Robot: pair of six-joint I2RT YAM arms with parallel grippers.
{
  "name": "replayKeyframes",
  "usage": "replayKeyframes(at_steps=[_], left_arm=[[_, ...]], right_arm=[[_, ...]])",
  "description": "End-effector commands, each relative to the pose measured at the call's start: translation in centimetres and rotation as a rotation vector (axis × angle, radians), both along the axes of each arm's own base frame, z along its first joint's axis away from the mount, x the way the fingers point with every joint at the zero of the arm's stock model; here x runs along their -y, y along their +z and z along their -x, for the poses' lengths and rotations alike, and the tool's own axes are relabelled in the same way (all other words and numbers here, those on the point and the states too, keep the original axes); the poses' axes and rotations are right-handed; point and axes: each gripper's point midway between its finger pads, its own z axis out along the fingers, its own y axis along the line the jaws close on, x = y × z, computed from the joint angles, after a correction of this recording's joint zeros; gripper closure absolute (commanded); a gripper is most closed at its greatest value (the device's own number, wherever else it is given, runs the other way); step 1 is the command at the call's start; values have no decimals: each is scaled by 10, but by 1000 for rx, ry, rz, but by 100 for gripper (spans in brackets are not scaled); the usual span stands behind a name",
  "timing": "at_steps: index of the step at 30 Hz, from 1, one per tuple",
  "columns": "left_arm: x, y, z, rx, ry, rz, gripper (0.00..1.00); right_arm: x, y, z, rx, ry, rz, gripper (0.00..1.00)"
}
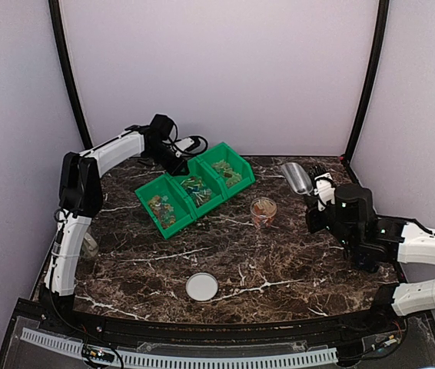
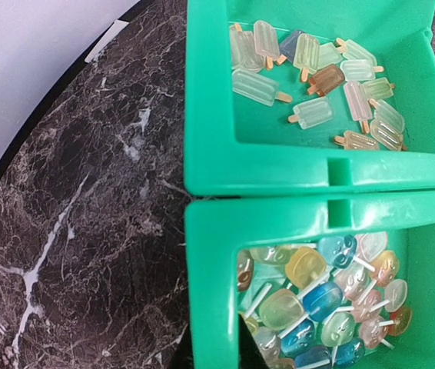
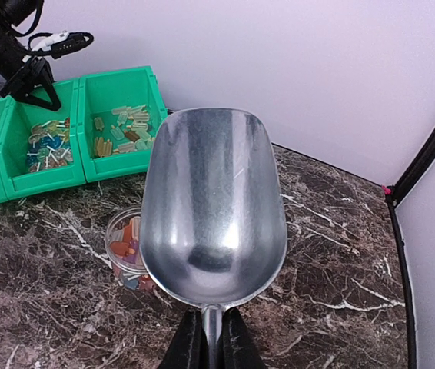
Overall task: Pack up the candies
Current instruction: Place the plate at the center of the board.
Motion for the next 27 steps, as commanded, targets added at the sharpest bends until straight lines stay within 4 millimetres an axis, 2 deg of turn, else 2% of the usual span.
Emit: replayKeyframes(at_steps=[1, 11, 18, 27], left_arm=[[16, 31, -13, 112, -62, 64, 100], [17, 15, -20, 111, -38, 63, 98], [16, 12, -26, 126, -11, 69, 90], [17, 6, -29, 122, -2, 74, 84]], right_arm=[[2, 8, 3, 15, -19, -50, 100], [-7, 1, 4, -21, -17, -24, 100], [-5, -1, -2, -24, -63, -22, 100], [-8, -4, -5, -35, -71, -5, 100]])
